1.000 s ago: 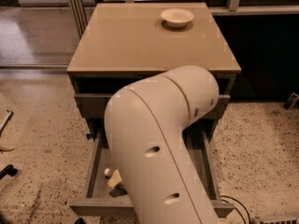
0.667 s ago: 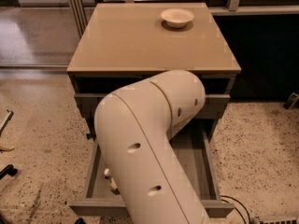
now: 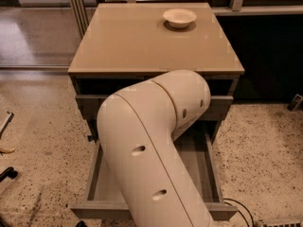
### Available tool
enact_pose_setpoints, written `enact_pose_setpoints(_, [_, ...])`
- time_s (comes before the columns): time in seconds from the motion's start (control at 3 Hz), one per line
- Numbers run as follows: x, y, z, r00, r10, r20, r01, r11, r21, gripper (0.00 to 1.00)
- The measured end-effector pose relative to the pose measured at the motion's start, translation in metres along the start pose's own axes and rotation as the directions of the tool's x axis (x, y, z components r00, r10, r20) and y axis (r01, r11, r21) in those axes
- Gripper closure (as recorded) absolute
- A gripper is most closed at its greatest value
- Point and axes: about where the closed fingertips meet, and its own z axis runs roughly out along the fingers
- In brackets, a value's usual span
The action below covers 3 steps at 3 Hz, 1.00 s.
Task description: Pick blue plastic bottle from middle drawer and place on counter
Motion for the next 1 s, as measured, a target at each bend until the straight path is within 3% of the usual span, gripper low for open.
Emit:
enact_pose_setpoints(0.33, [-0.001, -0.014, -0.017, 0.999, 0.01, 0.033, -0.011, 0.9989, 0.045, 0.87])
enact_pose_setpoints(0.67, [-0.02, -0.036, -0.072, 0.992, -0.027, 0.12, 0.006, 0.9854, 0.17, 1.0])
enact_pose_setpoints(1.0, [-0.032, -0.055, -0.143, 0.974, -0.049, 0.223, -0.012, 0.9644, 0.264, 1.0])
